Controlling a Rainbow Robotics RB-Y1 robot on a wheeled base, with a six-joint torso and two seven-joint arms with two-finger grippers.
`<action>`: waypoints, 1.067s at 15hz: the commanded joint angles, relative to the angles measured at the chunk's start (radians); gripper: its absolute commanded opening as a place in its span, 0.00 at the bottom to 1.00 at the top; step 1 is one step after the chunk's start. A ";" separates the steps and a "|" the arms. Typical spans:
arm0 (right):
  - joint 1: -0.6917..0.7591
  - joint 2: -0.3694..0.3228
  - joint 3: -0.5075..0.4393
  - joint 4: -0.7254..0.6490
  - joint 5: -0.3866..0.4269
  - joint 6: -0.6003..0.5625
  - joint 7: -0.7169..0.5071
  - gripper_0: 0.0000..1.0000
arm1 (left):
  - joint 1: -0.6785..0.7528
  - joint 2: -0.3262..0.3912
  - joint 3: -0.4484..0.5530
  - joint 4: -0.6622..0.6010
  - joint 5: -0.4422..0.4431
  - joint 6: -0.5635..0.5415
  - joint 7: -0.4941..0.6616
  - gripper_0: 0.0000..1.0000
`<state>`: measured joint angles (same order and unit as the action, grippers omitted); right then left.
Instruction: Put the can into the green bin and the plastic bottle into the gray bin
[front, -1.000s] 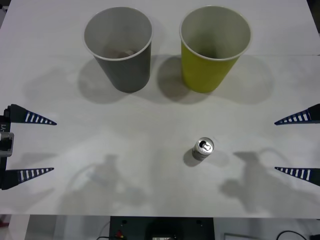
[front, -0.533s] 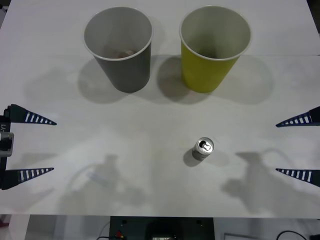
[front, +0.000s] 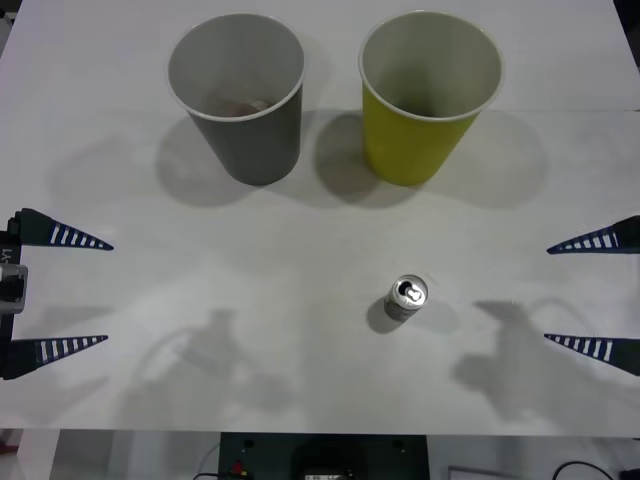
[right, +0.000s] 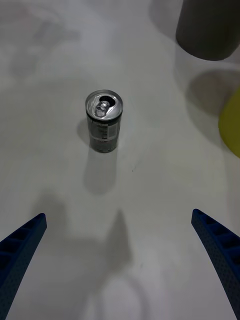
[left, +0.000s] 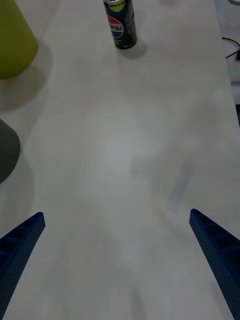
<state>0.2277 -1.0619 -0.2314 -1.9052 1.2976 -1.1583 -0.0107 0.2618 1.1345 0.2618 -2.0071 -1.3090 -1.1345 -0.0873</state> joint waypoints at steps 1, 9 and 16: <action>-0.008 0.022 0.029 0.071 -0.055 0.003 0.126 1.00 | 0.000 0.000 0.000 0.000 0.000 0.000 0.000 1.00; -0.053 0.111 0.133 0.253 -0.187 0.000 0.344 1.00 | 0.000 0.000 0.000 0.000 0.000 0.000 0.000 1.00; -0.134 0.206 0.250 0.445 -0.290 -0.038 0.511 1.00 | 0.000 0.000 0.000 0.000 0.000 0.000 0.000 1.00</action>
<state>0.1075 -0.8608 -0.0060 -1.4955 1.0313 -1.1920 0.4581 0.2618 1.1345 0.2618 -2.0071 -1.3090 -1.1345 -0.0873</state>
